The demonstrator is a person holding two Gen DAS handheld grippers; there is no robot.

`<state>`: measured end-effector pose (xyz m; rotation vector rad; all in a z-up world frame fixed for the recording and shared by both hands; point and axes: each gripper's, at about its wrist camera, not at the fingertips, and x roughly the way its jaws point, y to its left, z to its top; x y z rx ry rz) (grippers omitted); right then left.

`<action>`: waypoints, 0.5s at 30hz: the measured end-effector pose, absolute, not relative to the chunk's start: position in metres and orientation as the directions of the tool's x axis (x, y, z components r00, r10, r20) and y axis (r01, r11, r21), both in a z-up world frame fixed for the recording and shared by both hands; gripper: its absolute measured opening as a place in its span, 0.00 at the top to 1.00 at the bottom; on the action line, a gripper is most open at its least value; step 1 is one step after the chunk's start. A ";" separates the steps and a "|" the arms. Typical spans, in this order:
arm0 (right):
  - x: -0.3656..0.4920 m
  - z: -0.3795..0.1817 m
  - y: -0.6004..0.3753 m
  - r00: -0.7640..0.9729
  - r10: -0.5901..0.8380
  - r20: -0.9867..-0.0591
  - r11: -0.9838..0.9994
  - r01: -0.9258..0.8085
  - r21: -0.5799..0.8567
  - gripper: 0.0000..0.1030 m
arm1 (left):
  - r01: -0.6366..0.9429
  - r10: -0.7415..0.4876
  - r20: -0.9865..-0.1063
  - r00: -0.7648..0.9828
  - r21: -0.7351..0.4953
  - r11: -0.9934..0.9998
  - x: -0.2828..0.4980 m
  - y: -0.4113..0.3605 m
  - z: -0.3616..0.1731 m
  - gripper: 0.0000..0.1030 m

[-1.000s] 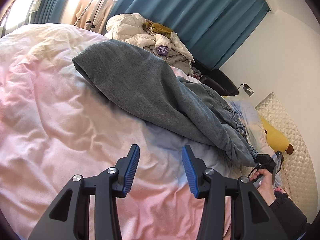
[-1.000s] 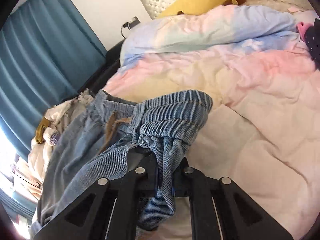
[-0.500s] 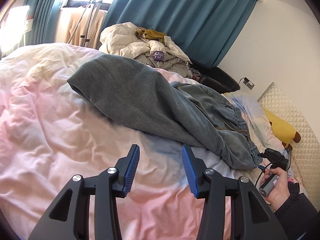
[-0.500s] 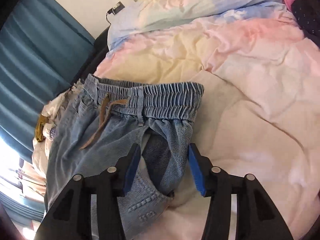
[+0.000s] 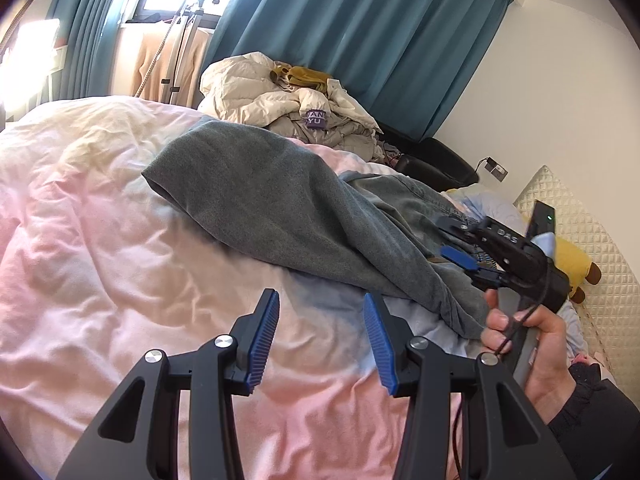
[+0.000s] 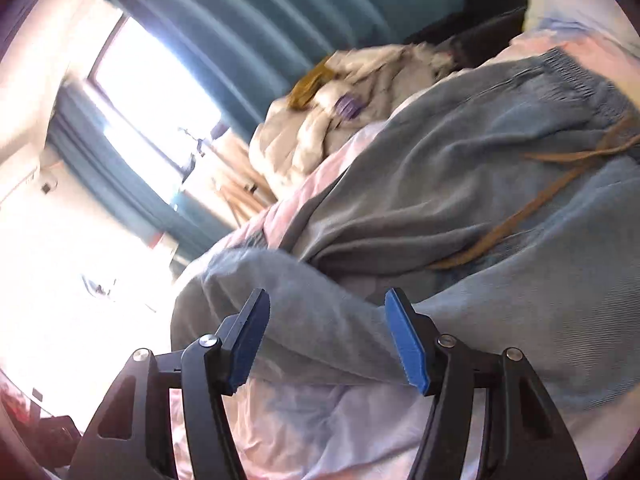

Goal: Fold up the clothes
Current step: 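Grasp the jeans' leg fabric with the right gripper and pull it toward the left gripper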

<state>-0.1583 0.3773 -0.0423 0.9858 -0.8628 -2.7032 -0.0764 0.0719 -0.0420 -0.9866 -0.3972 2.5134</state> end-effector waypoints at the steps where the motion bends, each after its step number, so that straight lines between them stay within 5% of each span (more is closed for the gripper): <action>1: -0.171 -0.047 0.363 -0.754 -0.327 -0.570 -0.845 -0.038 0.534 0.41 | -0.265 0.468 -0.586 -0.662 -0.401 -0.877 -0.077 0.073 -0.044 0.56; 8: -0.236 -0.074 0.352 -0.759 -0.273 -0.590 -0.907 -0.002 0.422 0.41 | -0.234 0.472 -0.609 -0.638 -0.431 -0.871 -0.084 0.080 -0.060 0.56; 15: -0.268 -0.109 0.349 -0.651 -0.554 -0.519 -0.776 0.178 0.605 0.41 | -0.241 0.474 -0.643 -0.601 -0.420 -0.875 -0.104 0.090 -0.077 0.56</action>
